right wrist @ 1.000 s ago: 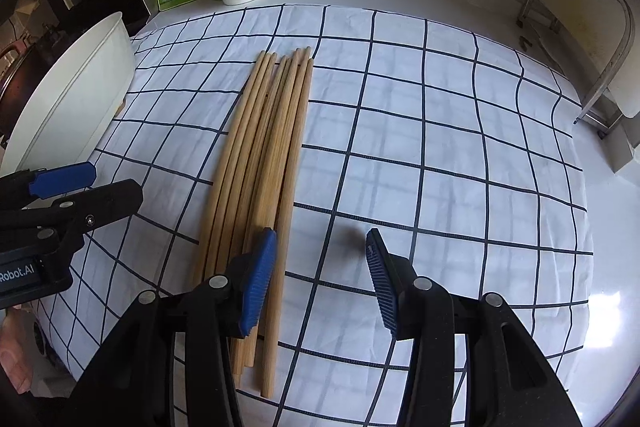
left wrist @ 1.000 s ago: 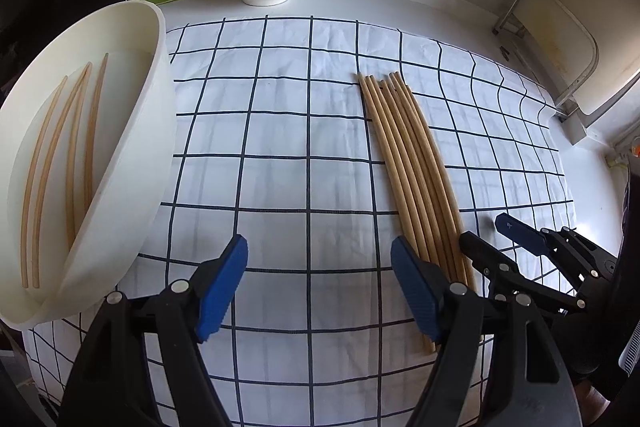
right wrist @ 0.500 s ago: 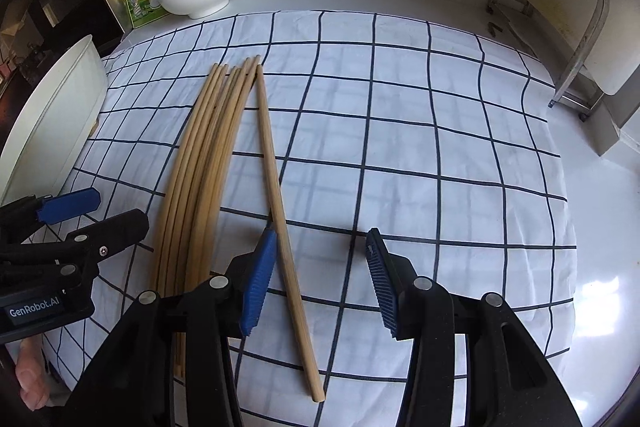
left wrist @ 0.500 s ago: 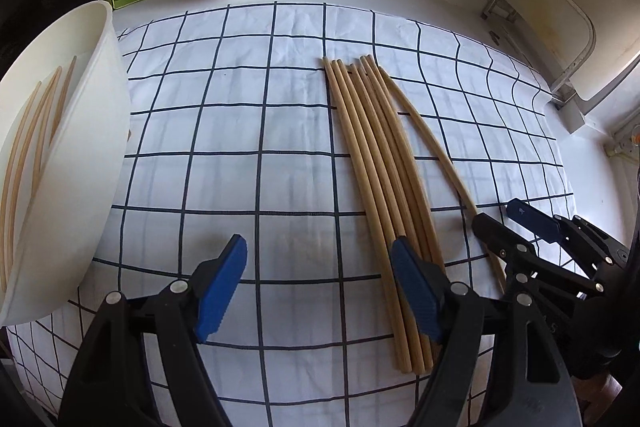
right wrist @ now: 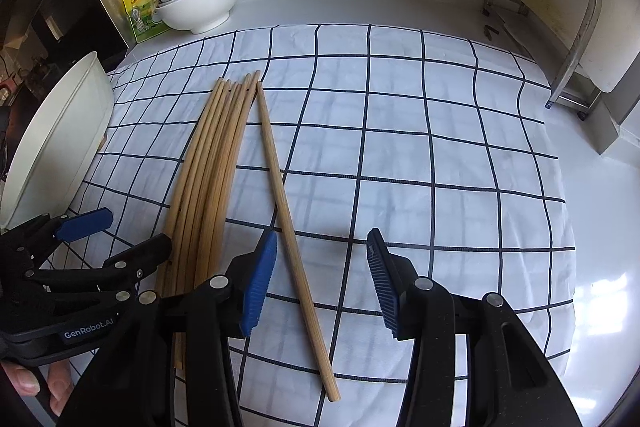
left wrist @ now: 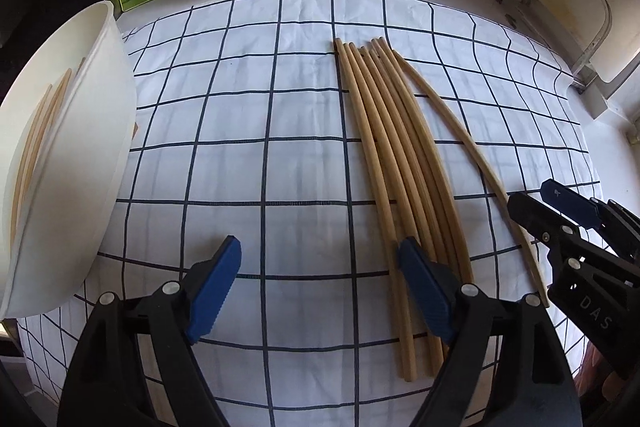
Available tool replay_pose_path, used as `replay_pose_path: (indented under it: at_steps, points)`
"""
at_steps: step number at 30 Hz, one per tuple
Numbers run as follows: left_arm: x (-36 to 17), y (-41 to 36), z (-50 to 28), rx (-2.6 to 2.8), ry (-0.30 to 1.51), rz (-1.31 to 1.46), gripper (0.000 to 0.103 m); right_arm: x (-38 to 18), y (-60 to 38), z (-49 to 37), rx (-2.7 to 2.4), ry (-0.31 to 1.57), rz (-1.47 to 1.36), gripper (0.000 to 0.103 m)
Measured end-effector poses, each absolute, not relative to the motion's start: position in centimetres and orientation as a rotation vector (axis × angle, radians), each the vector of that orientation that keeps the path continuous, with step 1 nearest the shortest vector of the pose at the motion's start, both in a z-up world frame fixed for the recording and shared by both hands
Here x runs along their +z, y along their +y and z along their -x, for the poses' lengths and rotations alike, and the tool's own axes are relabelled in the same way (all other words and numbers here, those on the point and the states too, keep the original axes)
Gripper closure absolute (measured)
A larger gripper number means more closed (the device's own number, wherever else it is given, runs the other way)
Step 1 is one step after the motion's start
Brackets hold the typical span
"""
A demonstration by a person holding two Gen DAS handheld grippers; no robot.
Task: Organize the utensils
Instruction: 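Lower both tools to the bundle and separate single chopsticks from it, then close the left tool on one chopstick while the right tool grasps another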
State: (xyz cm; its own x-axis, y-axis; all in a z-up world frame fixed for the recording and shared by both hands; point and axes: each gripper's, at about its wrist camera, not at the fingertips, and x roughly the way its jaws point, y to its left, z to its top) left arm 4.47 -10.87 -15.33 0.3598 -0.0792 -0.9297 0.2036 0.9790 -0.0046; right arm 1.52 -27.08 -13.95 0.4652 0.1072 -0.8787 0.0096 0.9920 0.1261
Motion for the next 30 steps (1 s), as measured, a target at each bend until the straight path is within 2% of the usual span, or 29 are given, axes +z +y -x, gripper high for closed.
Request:
replay_pose_path:
  at_steps: [7,20,23,25,26,28,29,30]
  points:
    - [-15.1,-9.0,-4.3,-0.127,1.206,-0.148,0.03,-14.2,-26.7,-1.7,0.071,1.093,-0.094,0.058]
    - [-15.3,-10.4,-6.0,-0.144,1.165,-0.144,0.024,-14.8,-25.8,-2.9,0.065,1.09,-0.018,0.058]
    - [-15.3,-10.4,-6.0,-0.145,1.16,-0.137,0.027,-15.0,-25.3,-3.1,0.062,1.079,0.017,0.058]
    - [-15.2,-10.7,-6.0,-0.157,1.152,-0.141,0.037,-15.0,-25.1,-3.2,0.066,1.07,0.02,0.06]
    - [-15.2,-10.9,-5.9,-0.168,1.146,-0.146,0.041,-15.0,-25.0,-3.2,0.073,1.066,0.017,0.065]
    - [-15.0,-11.4,-5.8,-0.197,1.145,-0.147,0.063,-14.9,-24.6,-3.2,0.087,1.059,0.027,0.078]
    - [-14.9,-11.6,-5.8,-0.208,1.146,-0.152,0.068,-14.9,-24.3,-3.2,0.098,1.059,0.034,0.089]
    - [-14.8,-11.8,-5.8,-0.222,1.15,-0.157,0.078,-14.8,-24.1,-3.2,0.106,1.061,0.041,0.096]
